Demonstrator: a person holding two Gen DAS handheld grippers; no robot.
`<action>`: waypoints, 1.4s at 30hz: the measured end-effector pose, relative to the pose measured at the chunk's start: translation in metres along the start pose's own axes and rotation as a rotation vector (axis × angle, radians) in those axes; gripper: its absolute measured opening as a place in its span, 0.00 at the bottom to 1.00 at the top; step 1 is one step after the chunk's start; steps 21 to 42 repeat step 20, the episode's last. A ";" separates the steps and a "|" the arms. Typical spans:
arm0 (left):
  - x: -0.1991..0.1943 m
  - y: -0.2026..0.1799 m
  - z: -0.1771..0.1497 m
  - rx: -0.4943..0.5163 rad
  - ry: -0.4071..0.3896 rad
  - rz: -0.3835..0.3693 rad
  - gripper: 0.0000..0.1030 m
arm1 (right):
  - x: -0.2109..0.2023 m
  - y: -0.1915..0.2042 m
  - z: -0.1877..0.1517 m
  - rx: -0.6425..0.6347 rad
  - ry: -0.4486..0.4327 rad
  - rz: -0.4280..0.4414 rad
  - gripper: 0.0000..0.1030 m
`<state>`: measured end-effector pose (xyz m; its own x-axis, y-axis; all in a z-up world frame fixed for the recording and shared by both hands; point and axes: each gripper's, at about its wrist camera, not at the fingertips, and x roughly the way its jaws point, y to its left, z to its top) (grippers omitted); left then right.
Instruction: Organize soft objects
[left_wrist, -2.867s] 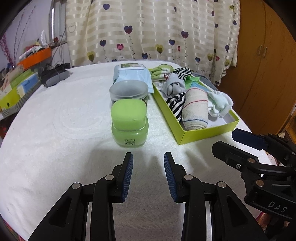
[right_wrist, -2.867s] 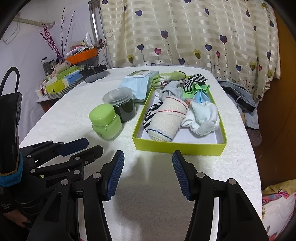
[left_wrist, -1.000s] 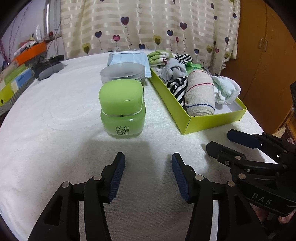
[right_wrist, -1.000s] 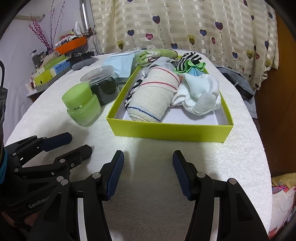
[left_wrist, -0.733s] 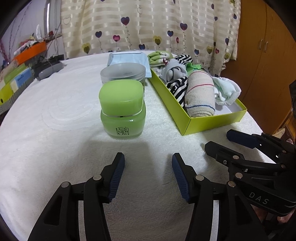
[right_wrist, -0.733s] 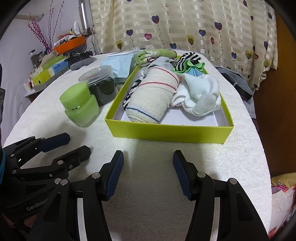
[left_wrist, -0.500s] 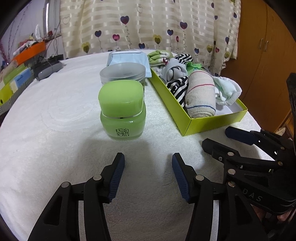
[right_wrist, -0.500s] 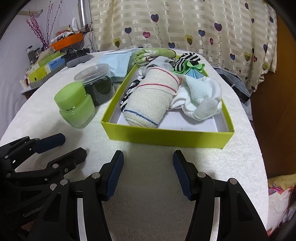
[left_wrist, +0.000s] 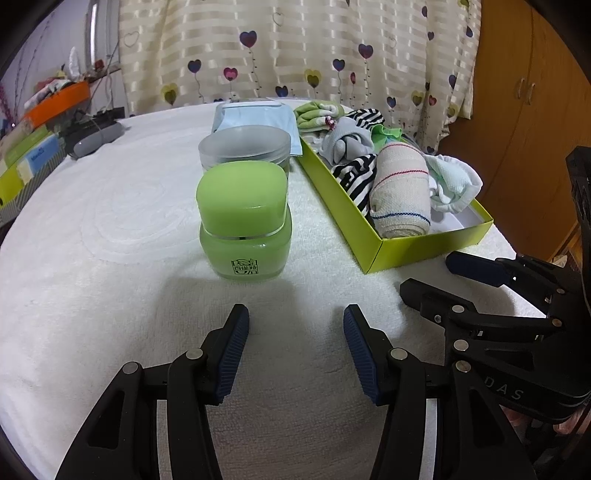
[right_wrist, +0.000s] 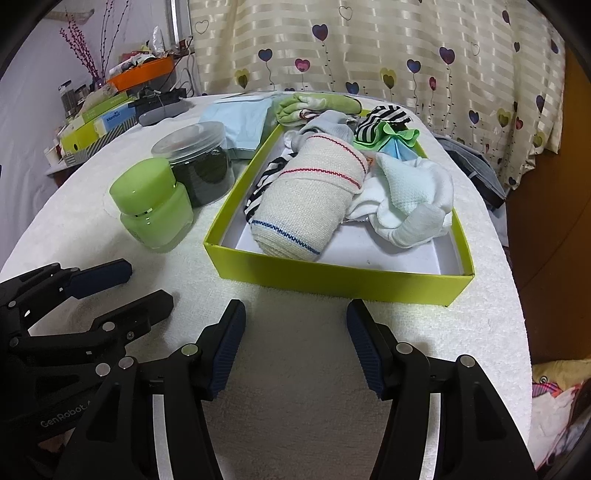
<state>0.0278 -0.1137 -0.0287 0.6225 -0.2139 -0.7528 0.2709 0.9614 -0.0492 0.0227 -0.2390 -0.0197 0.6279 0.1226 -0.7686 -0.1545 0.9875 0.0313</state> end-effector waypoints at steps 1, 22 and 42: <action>0.000 0.000 0.000 0.004 0.000 0.001 0.51 | 0.000 0.000 0.000 0.002 -0.001 0.001 0.57; 0.003 -0.008 0.000 0.029 0.007 0.012 0.54 | -0.001 0.000 -0.001 0.011 -0.005 0.003 0.57; 0.003 -0.008 0.000 0.029 0.007 0.012 0.54 | -0.001 0.000 -0.001 0.011 -0.005 0.003 0.57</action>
